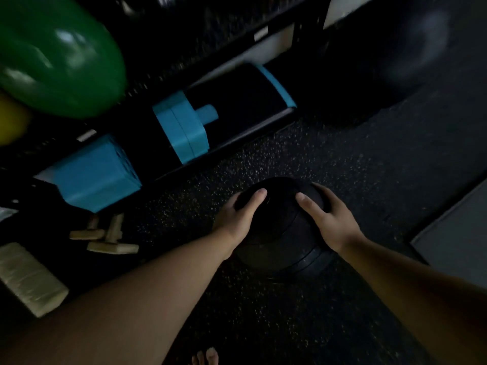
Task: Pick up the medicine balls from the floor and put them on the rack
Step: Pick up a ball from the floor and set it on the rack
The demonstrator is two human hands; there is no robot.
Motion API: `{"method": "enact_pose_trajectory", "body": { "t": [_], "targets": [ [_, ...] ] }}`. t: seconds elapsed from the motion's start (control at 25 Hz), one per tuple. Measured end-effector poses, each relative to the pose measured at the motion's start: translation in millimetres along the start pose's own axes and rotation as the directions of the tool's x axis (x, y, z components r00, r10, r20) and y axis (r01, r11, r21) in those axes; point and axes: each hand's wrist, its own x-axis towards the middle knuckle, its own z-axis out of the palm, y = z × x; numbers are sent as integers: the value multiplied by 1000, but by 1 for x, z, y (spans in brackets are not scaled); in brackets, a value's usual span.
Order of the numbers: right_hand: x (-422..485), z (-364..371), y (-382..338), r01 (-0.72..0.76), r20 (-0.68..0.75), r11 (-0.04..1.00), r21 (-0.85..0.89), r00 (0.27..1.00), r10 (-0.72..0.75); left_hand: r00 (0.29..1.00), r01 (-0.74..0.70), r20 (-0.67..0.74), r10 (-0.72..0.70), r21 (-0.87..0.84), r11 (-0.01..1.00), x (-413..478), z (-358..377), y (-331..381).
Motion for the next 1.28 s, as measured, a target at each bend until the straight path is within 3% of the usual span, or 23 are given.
{"method": "enact_pose_trajectory", "body": {
  "t": [0.32,0.52,0.6,0.8,1.04,1.28],
  "targets": [
    [-106,-106,-333,346,-55,936,55,938,-344,935,-333,-155,319,-72,940,-182,-133,285],
    [-212,-162,-537,591,-126,803,79,805,-580,803,-548,-304,513,-39,835,-335,-222,444],
    [-255,-176,-607,681,-131,726,92,731,-669,717,-628,-399,572,-13,778,-401,-257,488],
    [-371,-191,-759,825,-106,549,132,563,-820,563,-750,-546,620,-23,661,-561,-341,559],
    [-477,-155,-869,903,-61,350,250,375,-925,358,-830,-677,643,85,552,-689,-443,586],
    [-495,-75,-938,903,-15,289,319,309,-951,274,-846,-728,629,128,517,-710,-543,593]
  ]
}}
